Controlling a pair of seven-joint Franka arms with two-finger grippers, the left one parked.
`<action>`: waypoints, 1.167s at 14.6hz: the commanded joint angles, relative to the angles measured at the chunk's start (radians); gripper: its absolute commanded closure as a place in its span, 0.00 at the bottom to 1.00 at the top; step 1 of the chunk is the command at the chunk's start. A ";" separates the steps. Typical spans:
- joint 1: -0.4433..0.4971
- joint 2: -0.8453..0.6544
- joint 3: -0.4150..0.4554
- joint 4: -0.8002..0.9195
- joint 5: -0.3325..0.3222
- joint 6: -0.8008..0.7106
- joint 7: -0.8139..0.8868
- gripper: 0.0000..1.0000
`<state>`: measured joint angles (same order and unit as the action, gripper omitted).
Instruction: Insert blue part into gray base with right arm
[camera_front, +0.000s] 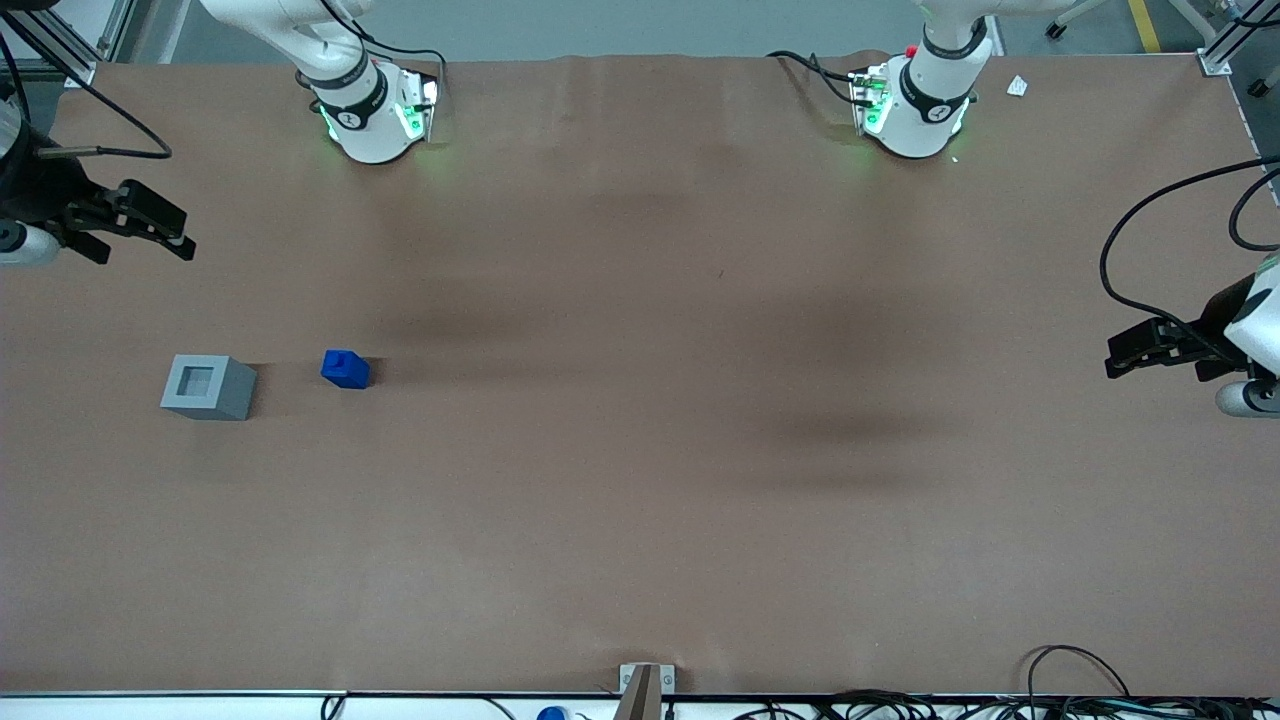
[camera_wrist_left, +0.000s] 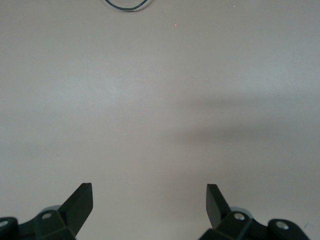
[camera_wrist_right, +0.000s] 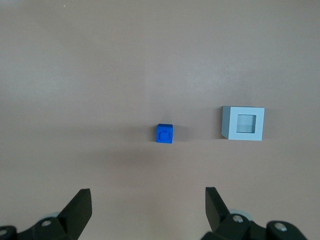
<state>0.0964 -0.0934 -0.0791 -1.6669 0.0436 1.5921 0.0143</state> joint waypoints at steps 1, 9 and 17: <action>-0.006 0.009 0.007 0.016 -0.005 -0.006 0.003 0.00; -0.015 0.043 0.007 0.021 0.005 -0.003 0.007 0.00; -0.023 0.072 0.006 -0.154 -0.002 0.189 0.001 0.00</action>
<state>0.0887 -0.0003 -0.0824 -1.7474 0.0440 1.7222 0.0149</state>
